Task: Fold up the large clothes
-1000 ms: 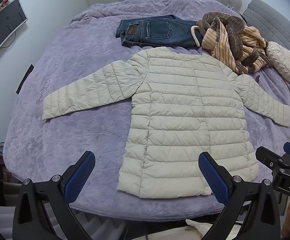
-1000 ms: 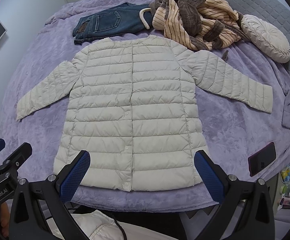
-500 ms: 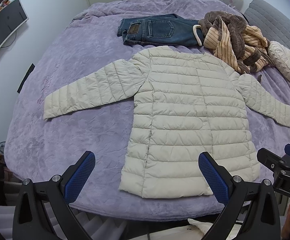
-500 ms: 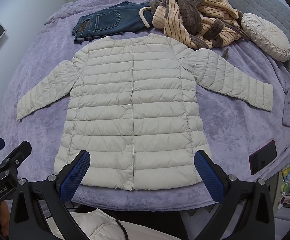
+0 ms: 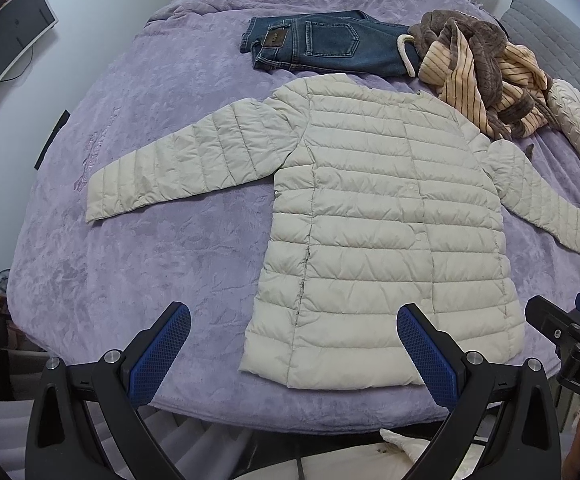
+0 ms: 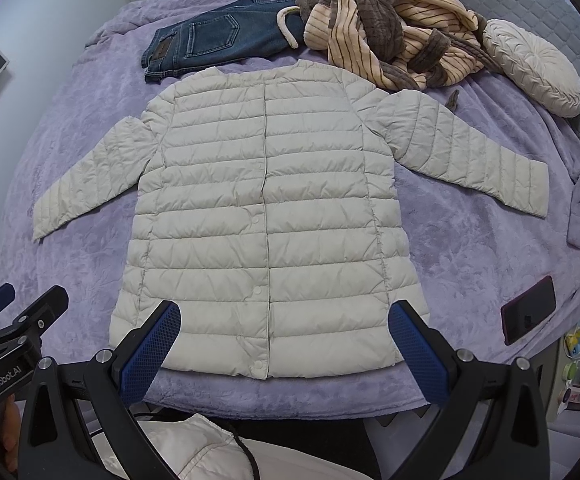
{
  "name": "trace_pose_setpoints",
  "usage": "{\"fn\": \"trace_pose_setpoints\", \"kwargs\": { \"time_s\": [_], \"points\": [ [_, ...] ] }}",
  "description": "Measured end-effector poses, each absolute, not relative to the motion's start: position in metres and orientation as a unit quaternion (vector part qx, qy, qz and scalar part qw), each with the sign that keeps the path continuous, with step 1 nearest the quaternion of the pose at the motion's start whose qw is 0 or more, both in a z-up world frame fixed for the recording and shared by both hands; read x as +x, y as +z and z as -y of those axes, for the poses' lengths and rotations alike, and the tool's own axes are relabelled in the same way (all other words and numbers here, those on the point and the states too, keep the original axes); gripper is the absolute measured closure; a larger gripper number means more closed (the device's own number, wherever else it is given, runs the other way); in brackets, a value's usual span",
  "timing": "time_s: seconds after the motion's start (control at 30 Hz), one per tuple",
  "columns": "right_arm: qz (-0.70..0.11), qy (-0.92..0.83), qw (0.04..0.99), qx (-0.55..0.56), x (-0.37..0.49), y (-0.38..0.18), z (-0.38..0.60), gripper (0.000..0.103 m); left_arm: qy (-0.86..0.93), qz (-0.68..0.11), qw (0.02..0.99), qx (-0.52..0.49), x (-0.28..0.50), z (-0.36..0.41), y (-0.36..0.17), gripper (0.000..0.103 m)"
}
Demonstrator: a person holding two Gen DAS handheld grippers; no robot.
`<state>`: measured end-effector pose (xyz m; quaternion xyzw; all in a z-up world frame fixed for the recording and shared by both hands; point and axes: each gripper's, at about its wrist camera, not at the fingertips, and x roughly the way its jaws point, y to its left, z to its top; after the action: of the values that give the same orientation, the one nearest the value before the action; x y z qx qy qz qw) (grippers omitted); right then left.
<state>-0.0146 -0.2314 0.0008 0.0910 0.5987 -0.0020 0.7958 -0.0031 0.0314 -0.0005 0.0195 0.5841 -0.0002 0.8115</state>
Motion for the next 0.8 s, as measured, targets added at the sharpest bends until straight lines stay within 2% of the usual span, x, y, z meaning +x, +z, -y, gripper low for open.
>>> {"fn": "trace_pose_setpoints", "kwargs": {
  "time_s": [0.8],
  "points": [
    [-0.6, -0.002, 0.794, 0.092, -0.0103, 0.0003, 0.2314, 0.0, 0.0, -0.585, 0.811, 0.019, -0.0019, -0.0326, -0.0011, 0.0]
  ]
}}
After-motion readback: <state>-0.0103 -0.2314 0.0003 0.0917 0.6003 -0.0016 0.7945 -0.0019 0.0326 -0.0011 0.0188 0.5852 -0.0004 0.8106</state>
